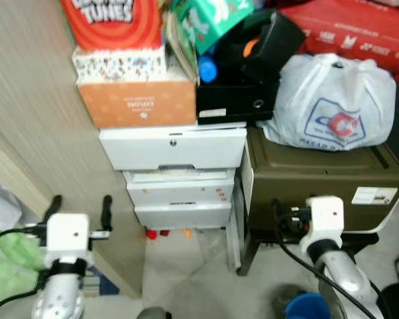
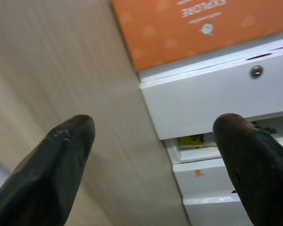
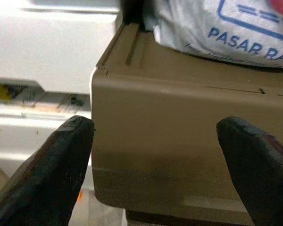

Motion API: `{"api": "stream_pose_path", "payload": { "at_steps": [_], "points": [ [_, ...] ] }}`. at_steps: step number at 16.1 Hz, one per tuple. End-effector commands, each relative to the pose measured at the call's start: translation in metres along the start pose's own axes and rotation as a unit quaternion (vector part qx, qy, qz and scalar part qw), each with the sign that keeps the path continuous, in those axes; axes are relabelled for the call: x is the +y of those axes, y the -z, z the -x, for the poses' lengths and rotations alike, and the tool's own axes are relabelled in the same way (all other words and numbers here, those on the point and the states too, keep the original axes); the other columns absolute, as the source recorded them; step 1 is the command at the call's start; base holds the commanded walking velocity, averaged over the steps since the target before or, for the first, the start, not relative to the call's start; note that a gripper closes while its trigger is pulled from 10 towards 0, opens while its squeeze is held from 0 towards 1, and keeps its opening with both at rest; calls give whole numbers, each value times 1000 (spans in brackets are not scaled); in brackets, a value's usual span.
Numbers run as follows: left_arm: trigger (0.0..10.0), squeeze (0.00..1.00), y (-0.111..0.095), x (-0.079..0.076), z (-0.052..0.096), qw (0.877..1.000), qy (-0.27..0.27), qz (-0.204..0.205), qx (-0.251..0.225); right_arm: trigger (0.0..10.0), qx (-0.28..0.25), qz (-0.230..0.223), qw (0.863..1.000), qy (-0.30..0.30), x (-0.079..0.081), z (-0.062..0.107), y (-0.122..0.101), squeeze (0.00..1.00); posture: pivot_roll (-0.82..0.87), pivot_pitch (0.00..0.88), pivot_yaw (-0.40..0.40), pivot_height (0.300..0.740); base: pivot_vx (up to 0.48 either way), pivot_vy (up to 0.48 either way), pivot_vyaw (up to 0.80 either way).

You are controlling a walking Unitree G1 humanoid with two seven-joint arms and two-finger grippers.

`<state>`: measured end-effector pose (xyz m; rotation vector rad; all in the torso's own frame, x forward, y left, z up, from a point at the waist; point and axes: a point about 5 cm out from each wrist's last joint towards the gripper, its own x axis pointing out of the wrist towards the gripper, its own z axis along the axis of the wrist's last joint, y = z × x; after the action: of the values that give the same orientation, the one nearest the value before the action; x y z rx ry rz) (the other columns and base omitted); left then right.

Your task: Clean up the room

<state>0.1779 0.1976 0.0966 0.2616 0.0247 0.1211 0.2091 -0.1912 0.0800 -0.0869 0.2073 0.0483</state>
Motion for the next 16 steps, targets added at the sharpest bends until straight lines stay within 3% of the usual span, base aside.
{"api": "stream_pose_path", "payload": {
  "at_steps": [1, 3, 6, 11, 16],
  "points": [
    [10000, 0, 1, -1, -6, 1000, 7, -7, 1, 10000, -23, -6, 1000, 3, 2, -2, -8, 0, -80, 0, 47, 740, 0, 0, 0],
    [10000, 0, -4, 3, -15, 1000, 10, -11, -10, 10000, -28, 4, 1000, -4, 6, 1, -9, 0, -89, 0, 56, 740, 0, 0, 0],
    [10000, 0, -5, 7, -19, 1000, 2, -14, -16, 10000, -38, 15, 999, -23, 9, -1, -14, 0, -79, 0, 32, 740, 0, 0, 800],
    [10000, 0, -4, 1, -9, 1000, -4, -6, -10, 10000, -61, 19, 996, -61, 15, -15, -33, 0, -58, 0, -4, 740, 0, 0, 800],
    [10000, 0, 1, 9, 4, 1000, -22, -13, 4, 10000, -50, 28, 996, -70, 12, -8, -29, 0, -57, 0, -18, 740, 0, 0, 800]
  ]
}}
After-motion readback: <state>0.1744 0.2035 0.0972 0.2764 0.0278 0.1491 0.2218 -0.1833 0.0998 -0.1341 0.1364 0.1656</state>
